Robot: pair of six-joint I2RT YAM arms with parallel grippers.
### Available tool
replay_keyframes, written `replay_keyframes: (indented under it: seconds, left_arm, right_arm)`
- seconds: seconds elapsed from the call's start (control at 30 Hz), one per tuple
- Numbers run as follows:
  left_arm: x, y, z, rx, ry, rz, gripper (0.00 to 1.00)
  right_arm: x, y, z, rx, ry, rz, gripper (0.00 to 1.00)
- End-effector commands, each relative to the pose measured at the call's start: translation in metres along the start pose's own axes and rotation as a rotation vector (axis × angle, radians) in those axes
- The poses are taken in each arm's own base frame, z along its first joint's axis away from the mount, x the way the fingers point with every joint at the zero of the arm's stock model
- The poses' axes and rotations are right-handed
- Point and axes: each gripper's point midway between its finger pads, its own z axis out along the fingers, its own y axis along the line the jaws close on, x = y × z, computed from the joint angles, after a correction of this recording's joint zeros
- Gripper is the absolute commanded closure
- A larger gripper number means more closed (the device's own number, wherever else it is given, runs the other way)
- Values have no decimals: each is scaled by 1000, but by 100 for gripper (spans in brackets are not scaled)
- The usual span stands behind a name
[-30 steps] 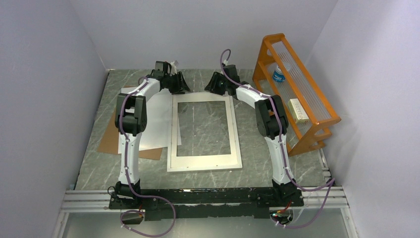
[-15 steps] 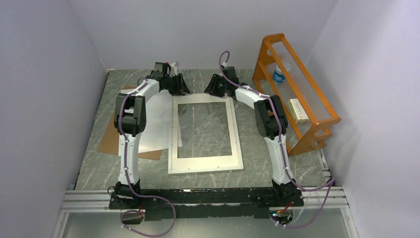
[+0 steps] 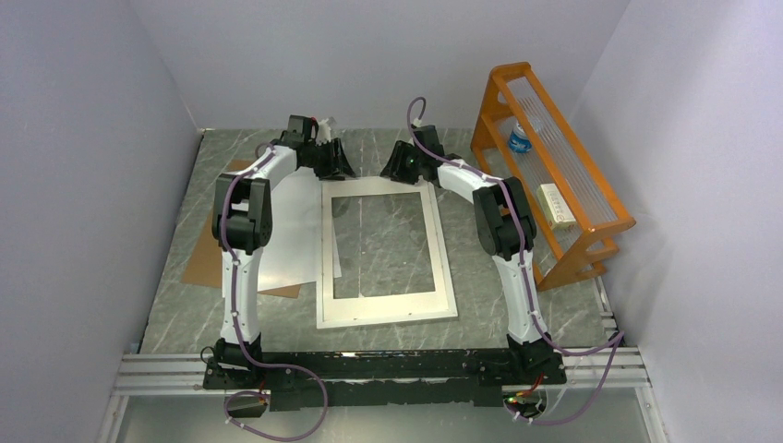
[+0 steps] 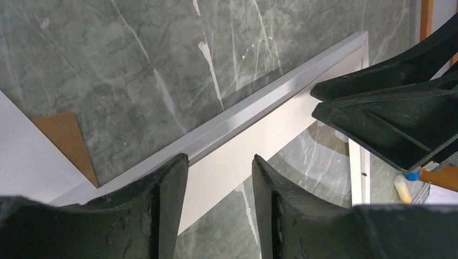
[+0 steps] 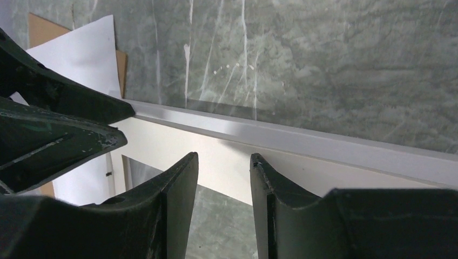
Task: Put the photo into the frame
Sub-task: Adjust the photo frame item on the photo frame.
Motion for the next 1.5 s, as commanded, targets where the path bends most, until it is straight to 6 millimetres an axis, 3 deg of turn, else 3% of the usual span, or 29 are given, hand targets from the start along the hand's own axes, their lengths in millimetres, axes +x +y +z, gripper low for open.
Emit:
replay_keyframes:
  seconds: [0.0,0.13,0.33,0.53,0.67,0.83,0.97,1.17,1.47]
  left_arm:
    - [-19,-32,-38,15,-20,43,41]
    - [-33,-35,-61,-19,-70,18,31]
    - [-23,-31,-91,-121,-103,-23,22]
    - [8,-9,-121,-300,-120,-101,20]
    - [45,-3,-136,-350,-86,-162,23]
    - [102,4,-138,-344,-8,-238,32]
    - [131,12,-138,-353,18,-282,42]
    - [149,17,-139,-374,41,-330,47]
    - [161,17,-125,-330,106,-370,47]
  right_arm:
    - [-11,19,-33,40,-3,-72,55]
    - [-2,33,-64,77,31,-144,52]
    - [57,41,-100,74,132,-220,45]
    - [129,56,-122,3,266,-297,44]
    - [179,71,-131,-66,385,-376,47]
    - [230,92,-140,-156,478,-419,54]
    - [261,100,-138,-170,533,-448,60]
    - [293,102,-134,-175,614,-480,59]
    - [320,98,-137,-202,706,-507,54]
